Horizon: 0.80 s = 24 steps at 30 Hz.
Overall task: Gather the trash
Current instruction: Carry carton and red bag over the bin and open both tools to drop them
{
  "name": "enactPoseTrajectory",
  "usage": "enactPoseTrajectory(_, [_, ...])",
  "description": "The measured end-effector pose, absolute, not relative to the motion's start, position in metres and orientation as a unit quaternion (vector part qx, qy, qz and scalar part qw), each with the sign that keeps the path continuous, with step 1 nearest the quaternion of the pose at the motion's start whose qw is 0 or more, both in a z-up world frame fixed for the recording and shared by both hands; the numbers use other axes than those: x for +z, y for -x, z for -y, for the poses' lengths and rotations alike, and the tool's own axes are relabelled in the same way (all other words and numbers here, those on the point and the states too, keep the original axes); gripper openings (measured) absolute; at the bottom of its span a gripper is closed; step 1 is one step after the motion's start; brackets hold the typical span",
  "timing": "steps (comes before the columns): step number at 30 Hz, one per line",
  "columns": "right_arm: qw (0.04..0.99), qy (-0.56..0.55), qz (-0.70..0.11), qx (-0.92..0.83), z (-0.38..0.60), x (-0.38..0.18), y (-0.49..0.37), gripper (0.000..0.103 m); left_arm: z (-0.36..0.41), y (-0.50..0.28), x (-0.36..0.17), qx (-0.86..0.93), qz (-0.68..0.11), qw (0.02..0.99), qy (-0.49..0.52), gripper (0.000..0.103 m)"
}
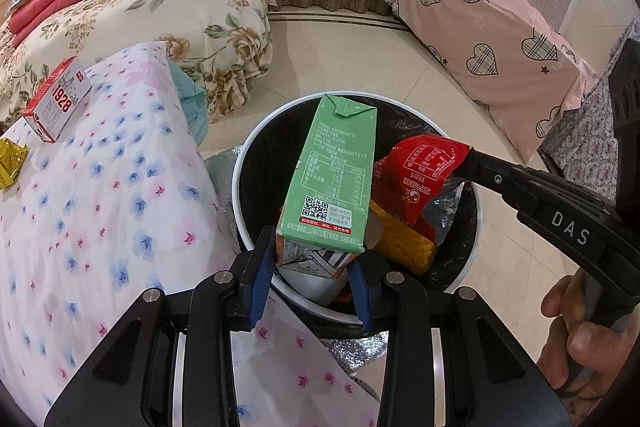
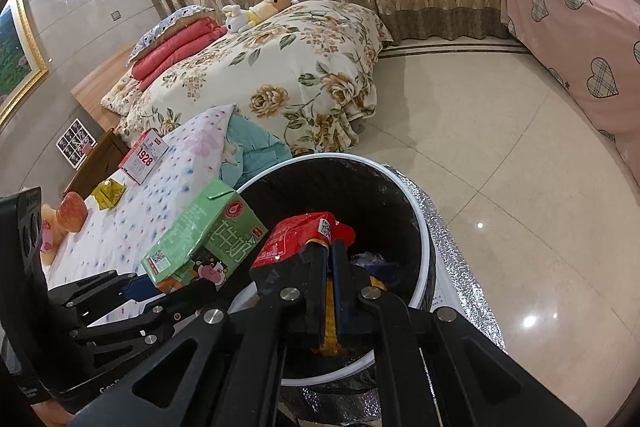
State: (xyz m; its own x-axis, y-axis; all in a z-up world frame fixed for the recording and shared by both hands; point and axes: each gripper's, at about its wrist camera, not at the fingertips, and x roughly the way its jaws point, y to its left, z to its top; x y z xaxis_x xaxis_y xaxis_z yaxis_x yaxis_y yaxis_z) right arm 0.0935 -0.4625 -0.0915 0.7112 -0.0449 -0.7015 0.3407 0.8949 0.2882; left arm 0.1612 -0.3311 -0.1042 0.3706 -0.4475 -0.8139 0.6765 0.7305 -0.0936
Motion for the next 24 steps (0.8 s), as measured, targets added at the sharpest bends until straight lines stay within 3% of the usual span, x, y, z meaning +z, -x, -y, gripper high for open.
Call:
enactPoseTrajectory(11, [0.901,-0.204,-0.367,-0.108,0.463,-0.093,-0.095,0.002,0.332,-0.162,-0.105,-0.343,-0.446,0.816,-0.131,0.033])
enactPoseTrajectory(17, [0.896,-0.224,-0.37,-0.104,0.469,-0.094,-0.094,0.008,0.329,-0.161,-0.104,-0.34,-0.444,0.819,-0.13,0.038])
enactPoseTrajectory(19, [0.894,-0.228,-0.369,-0.107,0.47,-0.094,-0.092,0.011,0.325,-0.161,-0.101,-0.336,-0.441,0.822,-0.126,0.044])
enactPoseTrajectory(24, [0.896,-0.227,-0.367,-0.104,0.466,-0.091,-0.087,0.034,0.311,-0.159,-0.094,-0.332,-0.432,0.831,-0.115,0.054])
